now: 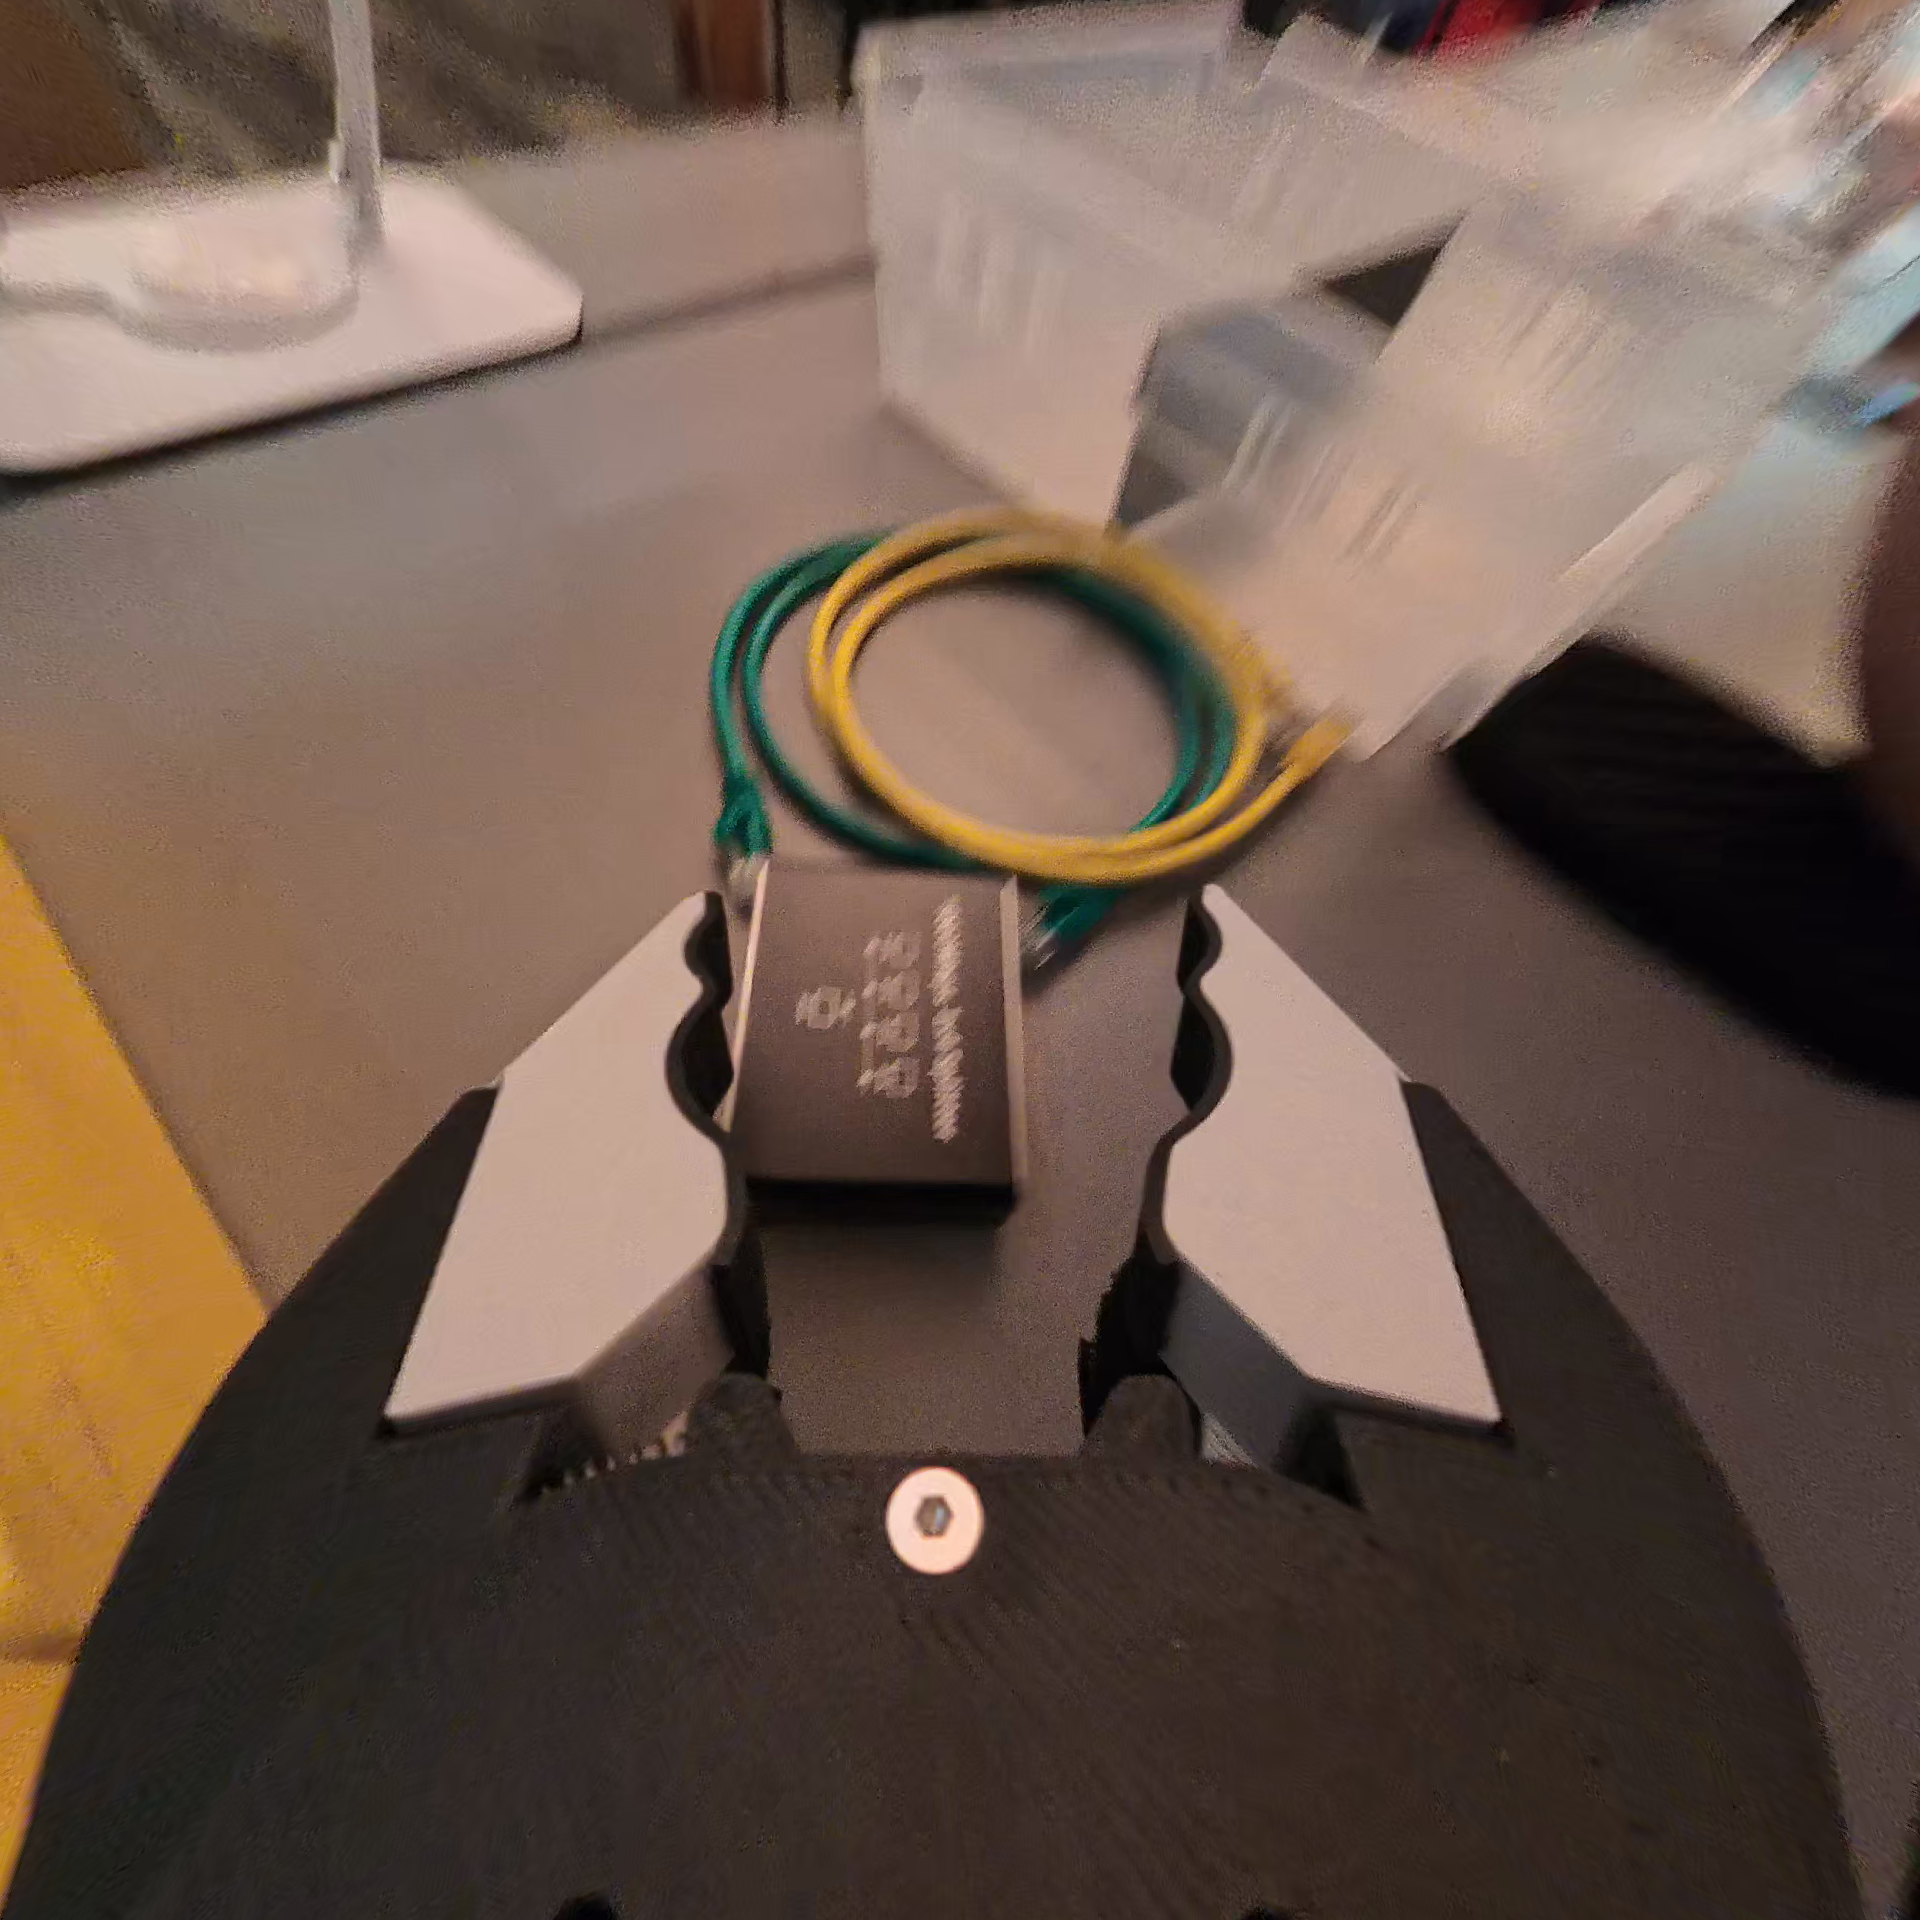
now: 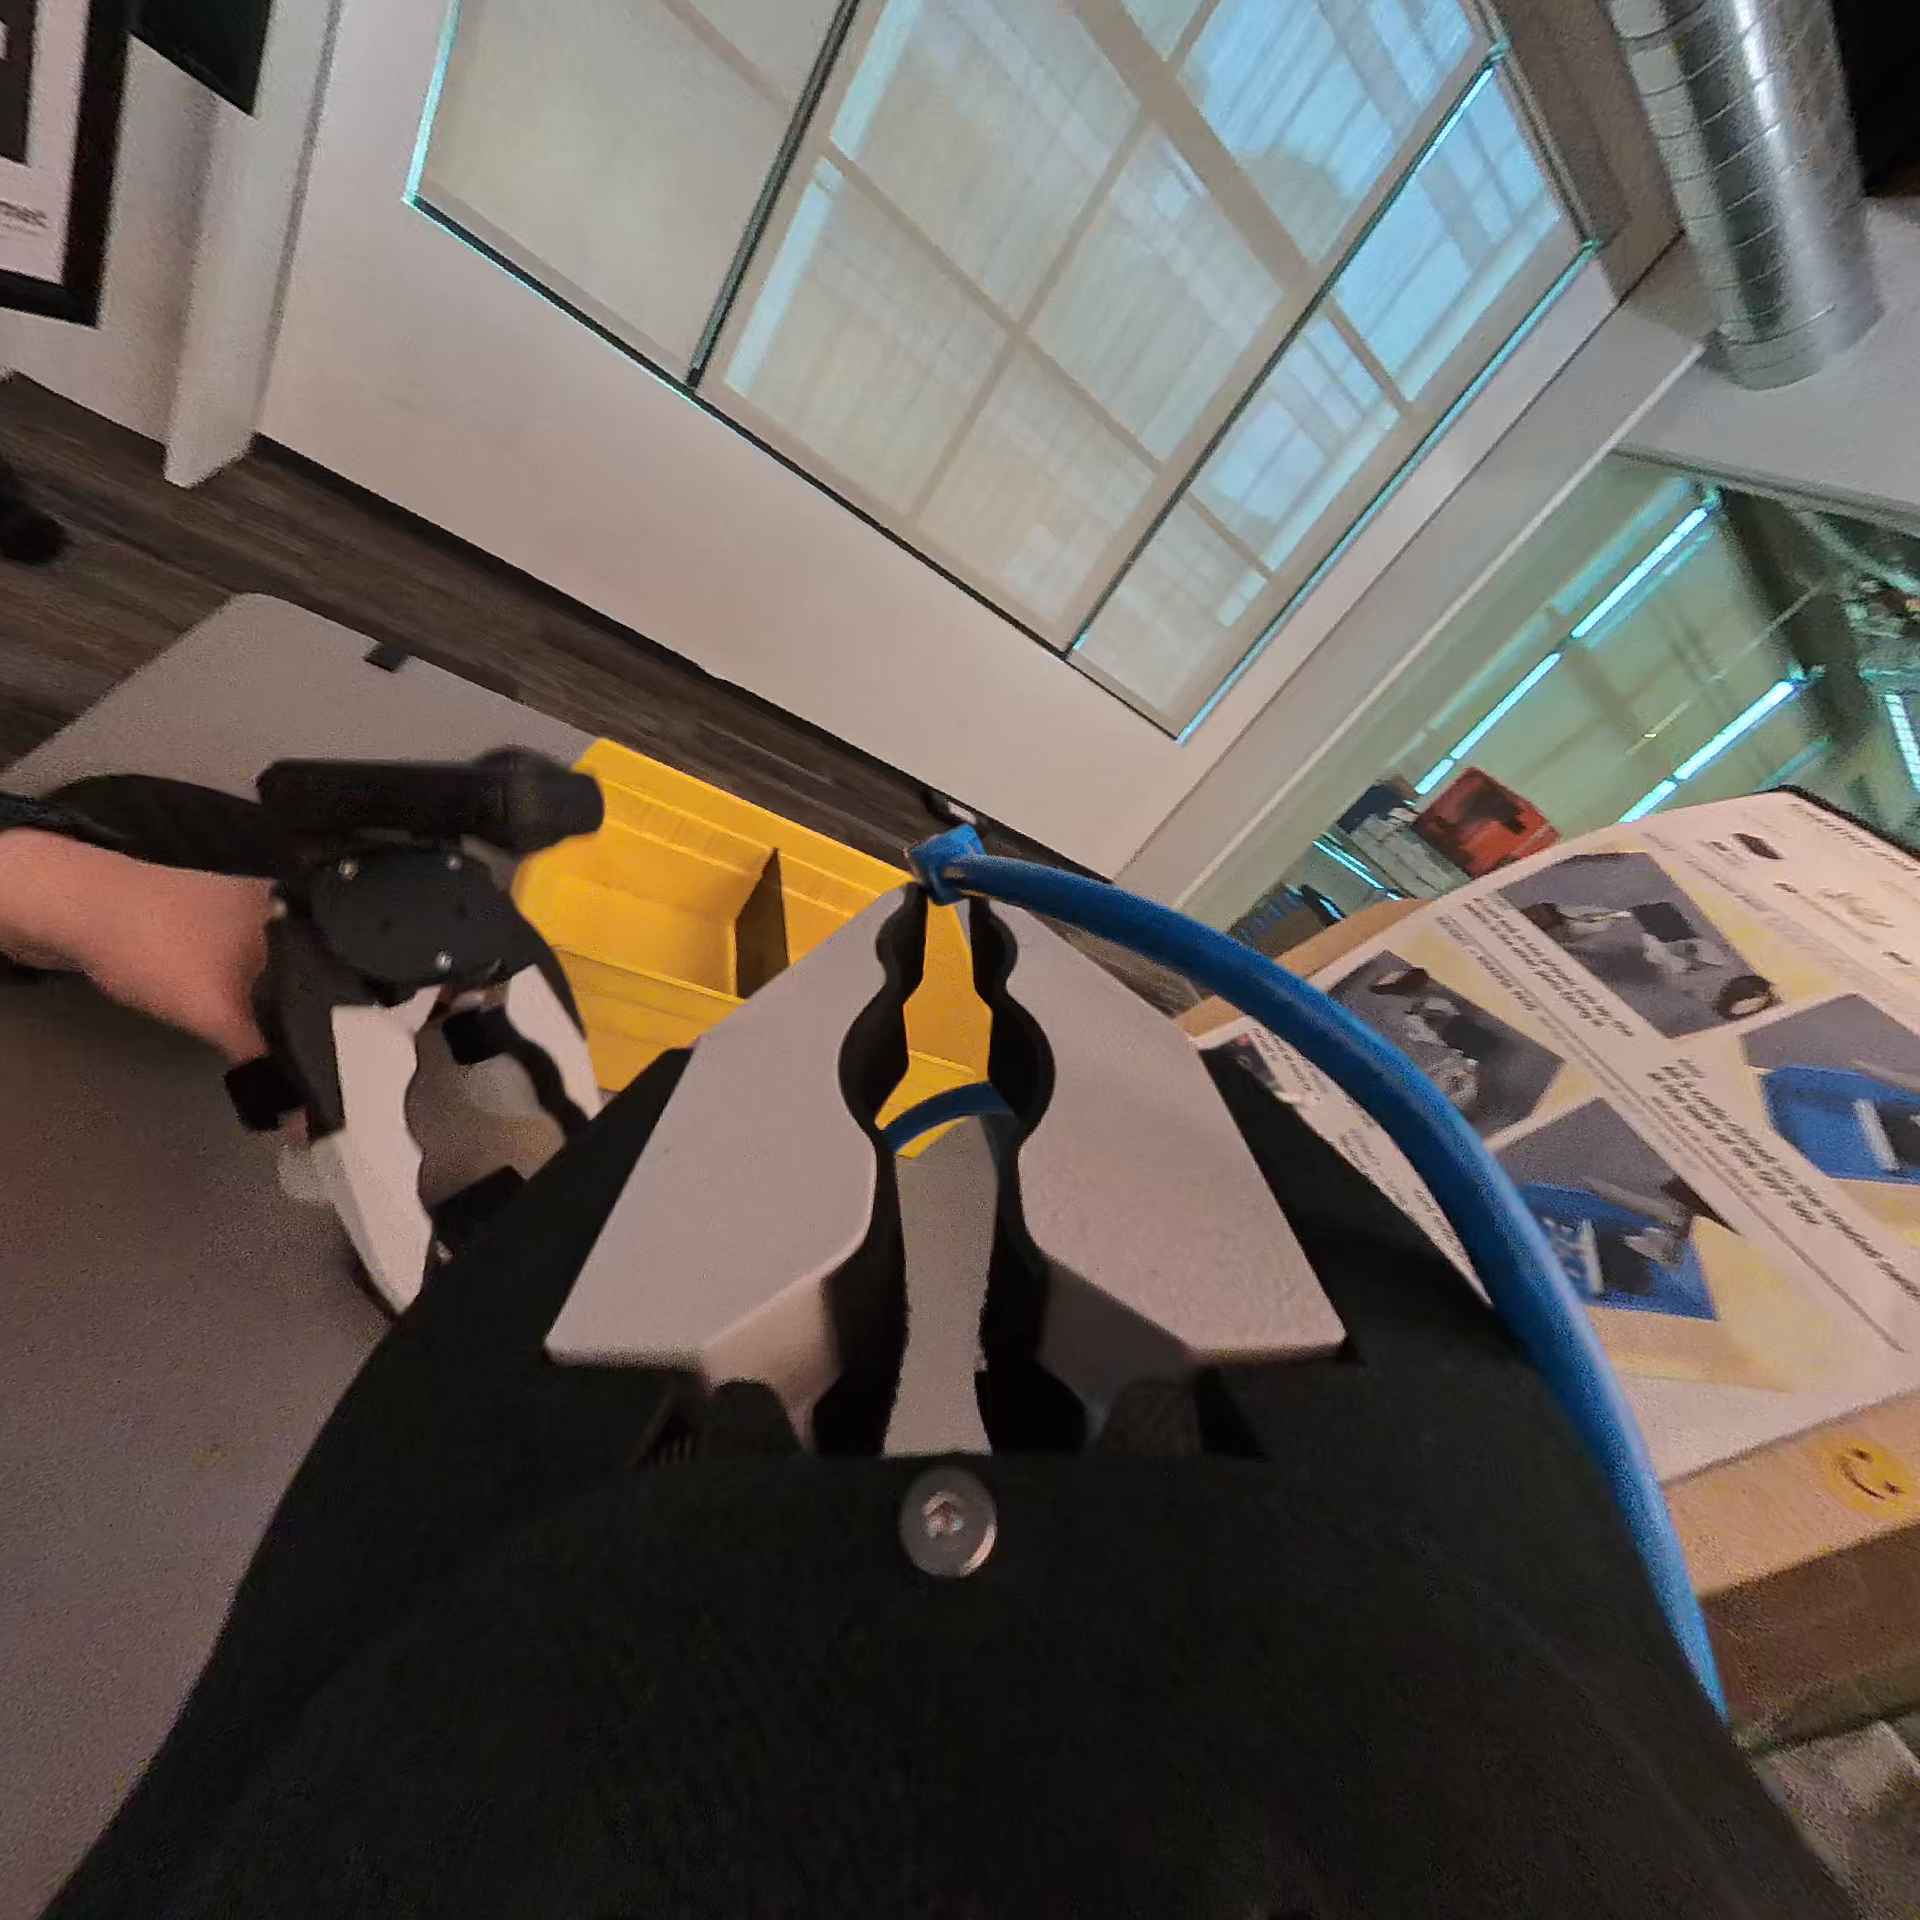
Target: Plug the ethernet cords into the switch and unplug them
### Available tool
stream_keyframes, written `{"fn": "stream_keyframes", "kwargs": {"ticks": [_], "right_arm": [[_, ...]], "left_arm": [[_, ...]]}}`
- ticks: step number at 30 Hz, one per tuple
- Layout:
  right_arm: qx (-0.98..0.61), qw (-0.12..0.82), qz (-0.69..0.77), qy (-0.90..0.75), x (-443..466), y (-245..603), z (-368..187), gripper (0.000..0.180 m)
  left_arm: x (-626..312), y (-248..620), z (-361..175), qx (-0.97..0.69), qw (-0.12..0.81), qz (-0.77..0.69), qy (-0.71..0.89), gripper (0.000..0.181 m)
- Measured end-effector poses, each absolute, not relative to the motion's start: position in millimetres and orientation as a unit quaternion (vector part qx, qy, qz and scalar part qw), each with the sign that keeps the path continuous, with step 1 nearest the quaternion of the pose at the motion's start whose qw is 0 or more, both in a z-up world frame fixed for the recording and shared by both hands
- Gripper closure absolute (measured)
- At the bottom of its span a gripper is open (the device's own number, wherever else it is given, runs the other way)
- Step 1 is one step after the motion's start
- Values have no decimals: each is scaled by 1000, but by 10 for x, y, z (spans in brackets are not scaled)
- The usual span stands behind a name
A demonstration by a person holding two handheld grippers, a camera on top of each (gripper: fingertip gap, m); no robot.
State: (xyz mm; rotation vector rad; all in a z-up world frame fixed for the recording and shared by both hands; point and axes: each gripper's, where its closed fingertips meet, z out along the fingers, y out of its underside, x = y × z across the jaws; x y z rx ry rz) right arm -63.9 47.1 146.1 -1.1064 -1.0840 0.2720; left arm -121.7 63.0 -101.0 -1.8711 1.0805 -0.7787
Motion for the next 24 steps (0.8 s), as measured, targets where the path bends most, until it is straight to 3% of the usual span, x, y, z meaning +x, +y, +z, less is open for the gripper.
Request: {"fn": "stream_keyframes", "kwargs": {"ticks": [1,6,11,15,18,24], "right_arm": [[-495,704,133,-491,-660,462,1447,172],[-454,696,200,-519,-804,288,1430,173],[-407,689,231,-553,-929,91,1400,173],[-392,682,218,-578,-1003,40,1318,173],[-390,680,215,-583,-1031,43,1284,173],[-418,680,213,-564,-1046,196,1239,180]], "left_arm": [[-1188,566,-797,-723,425,-345,421,98],[-1100,268,386,-590,465,-531,393,97],[-1048,52,1165,-472,367,-718,356,103],[-950,1,1296,-446,345,-745,357,126],[-970,37,1313,-432,366,-743,356,167],[-1058,81,1294,-436,410,-709,372,171]]}}
